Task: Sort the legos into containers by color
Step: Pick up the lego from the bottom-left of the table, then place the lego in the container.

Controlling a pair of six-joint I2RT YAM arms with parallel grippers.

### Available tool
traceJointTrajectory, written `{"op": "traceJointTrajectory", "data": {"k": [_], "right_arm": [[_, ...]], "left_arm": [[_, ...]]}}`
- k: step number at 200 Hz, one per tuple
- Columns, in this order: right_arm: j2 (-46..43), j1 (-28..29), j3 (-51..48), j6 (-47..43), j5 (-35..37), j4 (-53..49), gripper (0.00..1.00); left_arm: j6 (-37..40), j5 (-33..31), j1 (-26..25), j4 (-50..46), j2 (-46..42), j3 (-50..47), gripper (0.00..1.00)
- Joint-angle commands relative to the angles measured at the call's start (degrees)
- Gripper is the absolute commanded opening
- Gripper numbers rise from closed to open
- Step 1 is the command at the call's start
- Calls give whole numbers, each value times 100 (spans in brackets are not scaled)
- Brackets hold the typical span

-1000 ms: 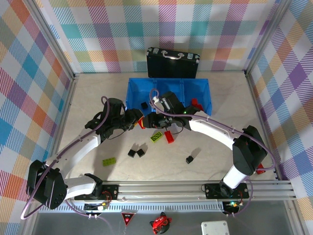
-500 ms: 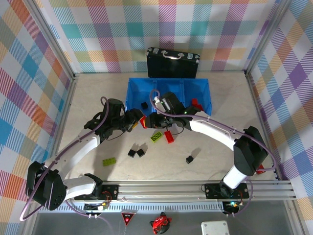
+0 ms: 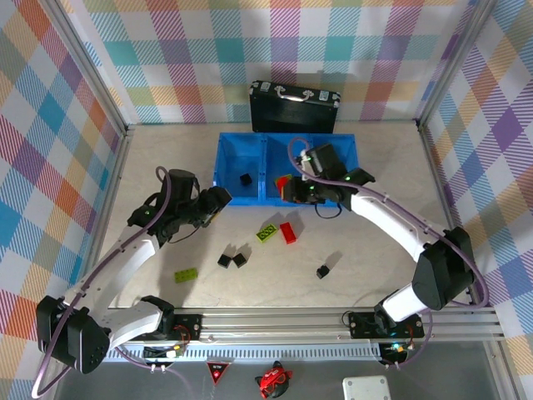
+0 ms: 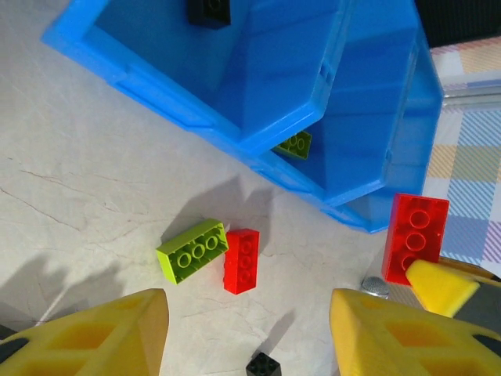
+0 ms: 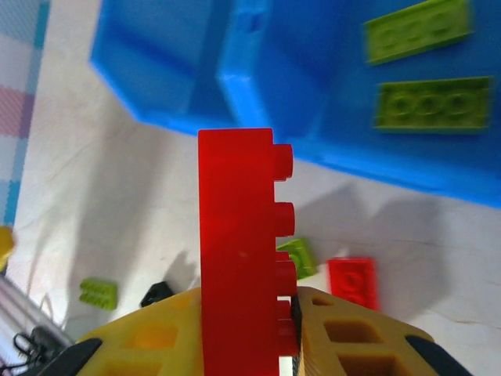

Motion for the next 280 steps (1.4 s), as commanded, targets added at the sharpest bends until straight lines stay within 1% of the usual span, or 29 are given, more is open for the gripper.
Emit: {"op": "traceJointTrajectory", "data": {"k": [1,46,75,98,138,182,242,280], "right_arm": [[-175,-435,-151,-326,159,-382,27],[49,-1213,-174,-651,367,-549,28],[377,-1515,-66,-823,556,-648,28],[714,-1670,89,-891,574,-688,28],[1482,-1774,671,-1075,646,-849,28],[2173,-1791,1333,-1266,943,-1095,29],[2626,-1791,1710,-1310,921,-1215,31],[2636,-1790,1838,-1328,965,-1357,38]], "left_arm": [[171,-30,85,-248,-184,-68,57],[188,-42,121,-290,-282,-135,57],[215,-78,131,-353,-338,-169,57],[215,-86,131,-371,-372,-190,57],[197,-92,139,-417,-442,-231,57],[324,-90,139,-551,-470,-238,58],[537,41,129,-762,-381,-332,58],[641,23,71,-809,-311,-393,59]]}}
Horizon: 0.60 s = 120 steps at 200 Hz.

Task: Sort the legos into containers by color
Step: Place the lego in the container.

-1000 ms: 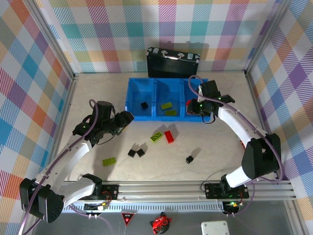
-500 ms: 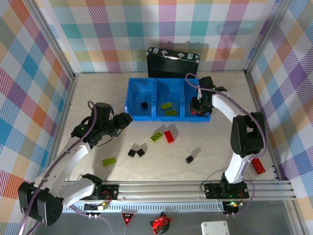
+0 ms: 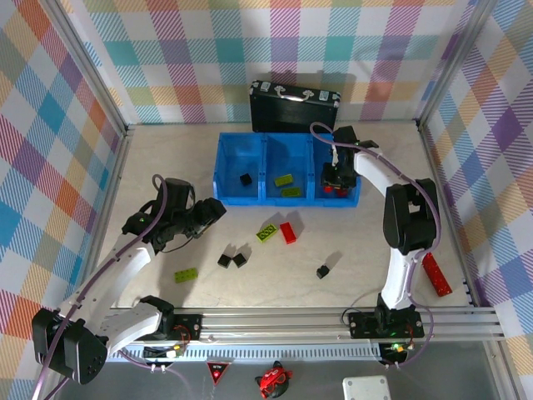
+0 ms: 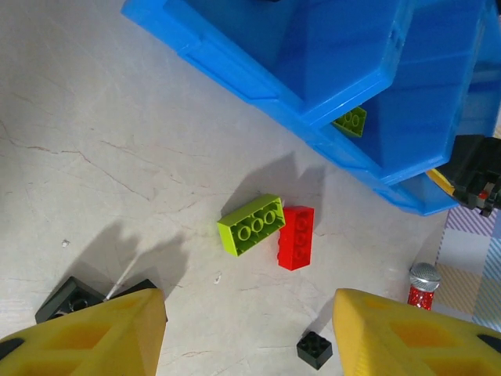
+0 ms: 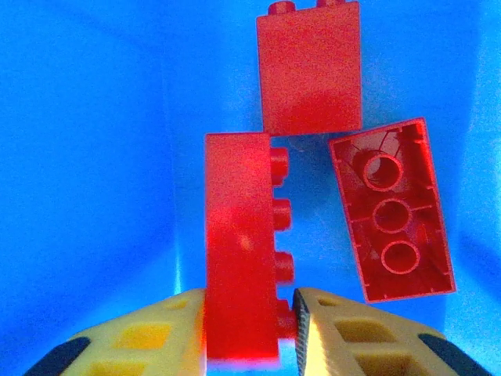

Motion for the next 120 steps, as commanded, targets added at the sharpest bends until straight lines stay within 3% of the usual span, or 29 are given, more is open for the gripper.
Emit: {"op": "traceJointTrajectory", "data": {"k": [1,58,120], "right_arm": [[-19,-24,205,-90,40,-246,38],[-484,-17,152,-73,-89,-397,42],[-1256,-15,-168,-19,-164,-475,43]], "left_arm": [[180,72,-22,-159,36,-105,59],[453,-108,-270,-318,365,-21,57],[1050,-1204,-981,-1171,1096,454,51]]}}
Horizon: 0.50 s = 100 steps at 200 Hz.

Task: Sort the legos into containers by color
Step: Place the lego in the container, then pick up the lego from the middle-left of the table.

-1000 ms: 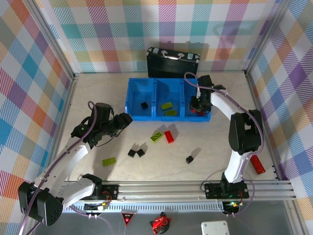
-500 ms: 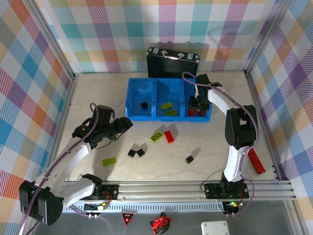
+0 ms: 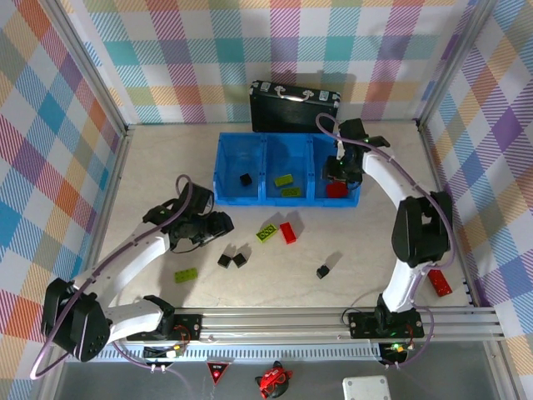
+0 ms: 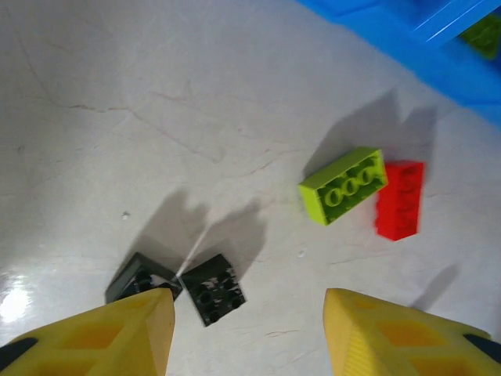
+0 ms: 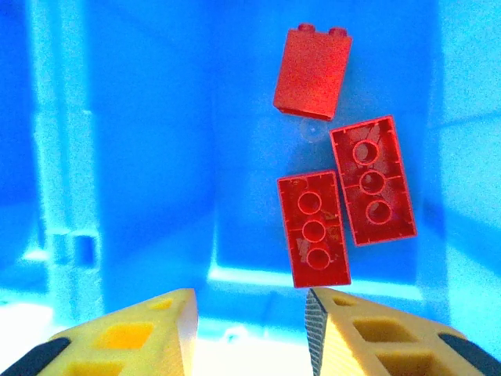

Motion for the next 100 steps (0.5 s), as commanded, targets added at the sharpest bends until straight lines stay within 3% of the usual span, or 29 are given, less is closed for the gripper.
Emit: {"op": "traceJointTrajectory", "data": {"k": [1,54,100], "right_arm": [[-360,-15,-151,-8,-95,-169,43],[-791,-16,-338,9,-106,-232,43],[-972,-15,-412,43,-173,-308,43]], "left_arm": [[409,-591,-238,-602,201,333,51],[1284,-911,-815,-1346,1035,677,47],[1516,-1173,-1248,-1768,1811,915,48]]}}
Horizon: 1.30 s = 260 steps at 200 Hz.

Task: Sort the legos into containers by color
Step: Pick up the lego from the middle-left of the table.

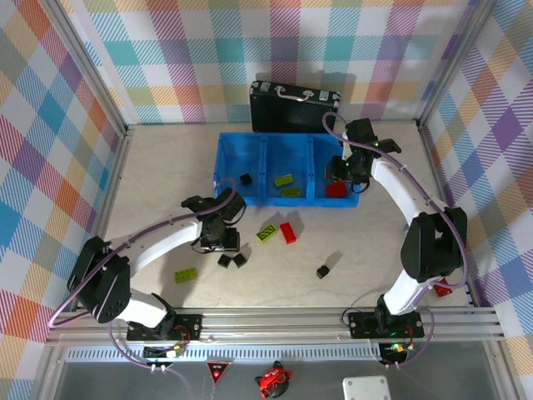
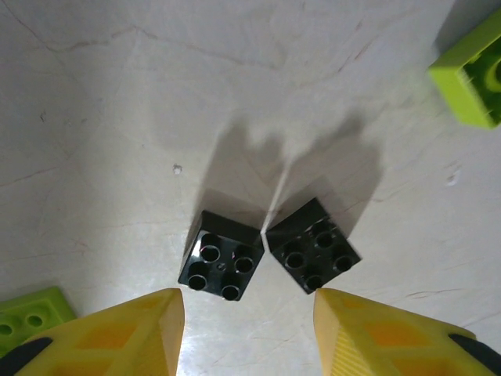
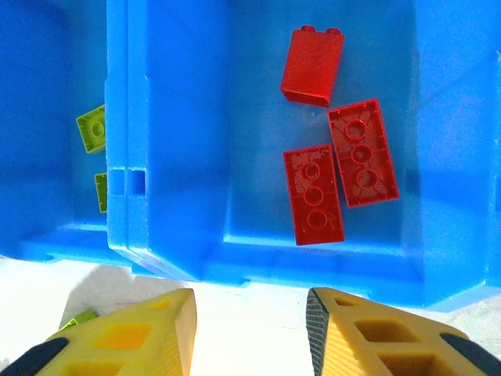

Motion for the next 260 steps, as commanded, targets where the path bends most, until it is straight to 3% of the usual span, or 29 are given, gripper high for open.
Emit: {"op": "traceJointTrajectory", "data": {"k": [1,86,150,260], "right_arm": [[-274,-20,-89,45,-131,-167,43],[-492,-16,-279,94,-72,-239,44],[-579,-16,-419,110,-63,-230,44],[-693,-20,-536,113,-72,-250,45]], "left_arm": [[324,-250,-184,-505,278,183,48],[609,-291,-452,-452,1065,130,52],[643,-574,-442,-458,1108,-32,47],[900,-27,-96,146,1137,-400,47]]}}
